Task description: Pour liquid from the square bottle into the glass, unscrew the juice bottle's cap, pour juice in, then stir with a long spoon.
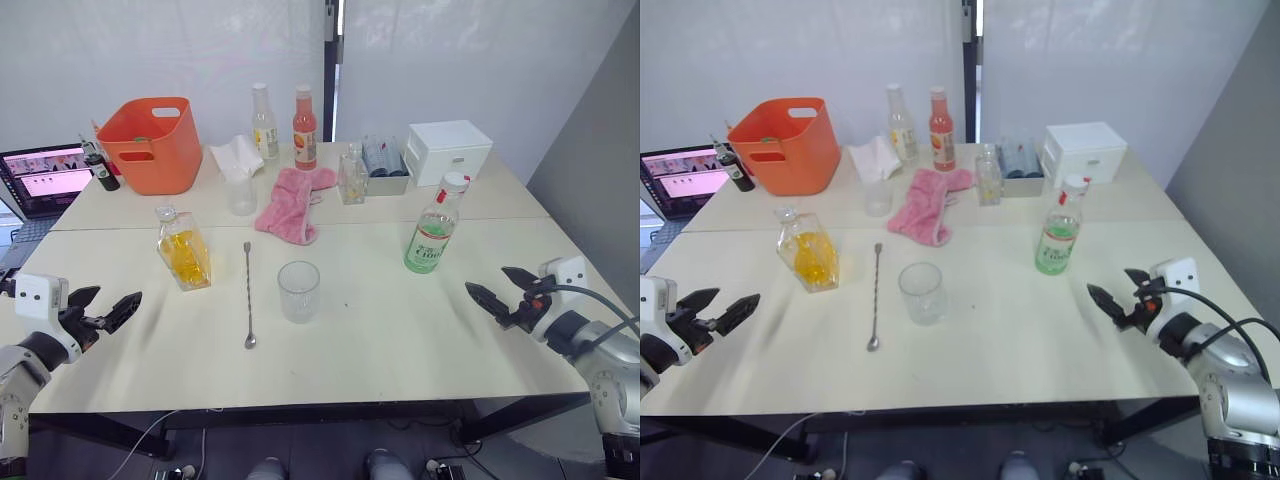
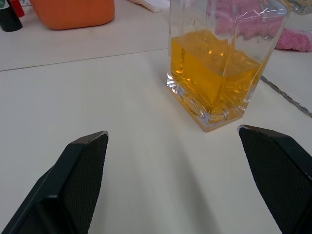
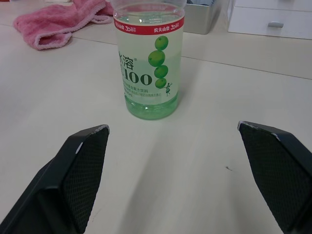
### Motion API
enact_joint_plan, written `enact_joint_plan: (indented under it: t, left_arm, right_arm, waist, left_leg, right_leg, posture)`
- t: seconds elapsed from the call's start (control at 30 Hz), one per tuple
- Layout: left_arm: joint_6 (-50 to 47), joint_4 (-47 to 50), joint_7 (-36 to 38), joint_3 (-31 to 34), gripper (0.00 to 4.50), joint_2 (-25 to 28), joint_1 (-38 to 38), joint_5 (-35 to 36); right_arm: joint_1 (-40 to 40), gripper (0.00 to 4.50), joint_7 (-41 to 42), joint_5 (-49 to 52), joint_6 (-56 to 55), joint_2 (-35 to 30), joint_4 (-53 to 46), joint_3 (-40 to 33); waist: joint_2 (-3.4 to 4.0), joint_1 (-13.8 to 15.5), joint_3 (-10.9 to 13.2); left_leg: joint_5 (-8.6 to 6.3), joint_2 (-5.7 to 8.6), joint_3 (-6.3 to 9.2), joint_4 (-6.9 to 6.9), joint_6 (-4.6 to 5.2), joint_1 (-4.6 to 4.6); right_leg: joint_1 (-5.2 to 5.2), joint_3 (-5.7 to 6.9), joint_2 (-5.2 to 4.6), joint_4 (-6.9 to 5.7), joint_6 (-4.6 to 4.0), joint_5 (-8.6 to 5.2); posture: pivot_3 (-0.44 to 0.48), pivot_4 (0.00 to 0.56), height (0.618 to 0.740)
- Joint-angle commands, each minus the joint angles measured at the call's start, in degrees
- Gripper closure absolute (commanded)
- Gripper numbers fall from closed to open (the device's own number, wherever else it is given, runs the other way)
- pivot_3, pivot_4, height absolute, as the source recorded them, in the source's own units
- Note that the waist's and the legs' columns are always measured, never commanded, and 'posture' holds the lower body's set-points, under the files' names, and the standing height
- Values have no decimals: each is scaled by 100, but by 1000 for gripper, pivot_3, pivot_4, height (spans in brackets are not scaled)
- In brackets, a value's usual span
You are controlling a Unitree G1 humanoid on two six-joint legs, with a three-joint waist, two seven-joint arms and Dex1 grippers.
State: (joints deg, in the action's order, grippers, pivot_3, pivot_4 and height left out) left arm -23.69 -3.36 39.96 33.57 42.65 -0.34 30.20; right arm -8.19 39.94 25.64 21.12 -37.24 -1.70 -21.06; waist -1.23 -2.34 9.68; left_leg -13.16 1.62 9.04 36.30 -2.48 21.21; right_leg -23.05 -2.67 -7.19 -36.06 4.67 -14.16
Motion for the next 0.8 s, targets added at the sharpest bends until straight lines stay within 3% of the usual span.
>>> enact_joint_plan:
  t: [0.03, 0.13, 0.27, 0.5, 0.63, 0.8]
  left_arm:
    - [71, 197, -74, 161, 0, -40, 60, 55]
    - [-140, 791, -444, 357, 0, -415, 402, 256]
    - [-343, 2075, -1350, 344, 0, -1310, 768, 512]
    - [-605, 3186, -2819, -353, 0, -2408, 630, 241]
    - [-675, 3468, -3322, -954, 0, -2590, 546, -296]
    - [-786, 3589, -3920, -1195, 0, -2831, 103, -509]
  right_arm:
    - [-153, 24, 65, 82, -118, 8, -141, 3]
    - [-450, 24, 241, 138, -86, 16, -66, 201]
    - [-900, 24, 729, 272, 78, -86, 3, 532]
    - [-1530, 24, 2005, 618, 422, -409, -75, 1087]
    - [-1581, 24, 2649, 973, 668, -661, -368, 1170]
    - [-1316, 24, 2898, 1233, 808, -792, -873, 1089]
  waist:
    - [0, -6, 0]
    - [2, -46, 1]
    - [-3, -11, 4]
    - [-4, 142, 5]
    - [-9, 160, 6]
    - [-11, 170, 8]
  left_leg:
    - [0, 0, 0, 0, 0, 0]
    - [0, -5, -11, -1, 0, -2]
    - [-1, -11, -13, 0, 0, -2]
    - [1, -10, -9, 14, -2, 1]
    - [1, -10, -9, 18, -2, 8]
    - [1, -10, -8, 19, -2, 13]
  right_leg:
    - [0, 0, 0, 0, 0, 0]
    - [-3, -3, 0, 2, -2, 3]
    - [-4, -4, 4, 2, -9, 8]
    - [6, -5, 12, 10, -27, 32]
    - [5, -5, 14, 14, -26, 35]
    - [4, -5, 14, 18, -22, 35]
  posture:
    - [0, 150, 739]
    - [0, 150, 739]
    - [0, 150, 739]
    - [0, 150, 739]
    - [0, 150, 739]
    - [0, 150, 739]
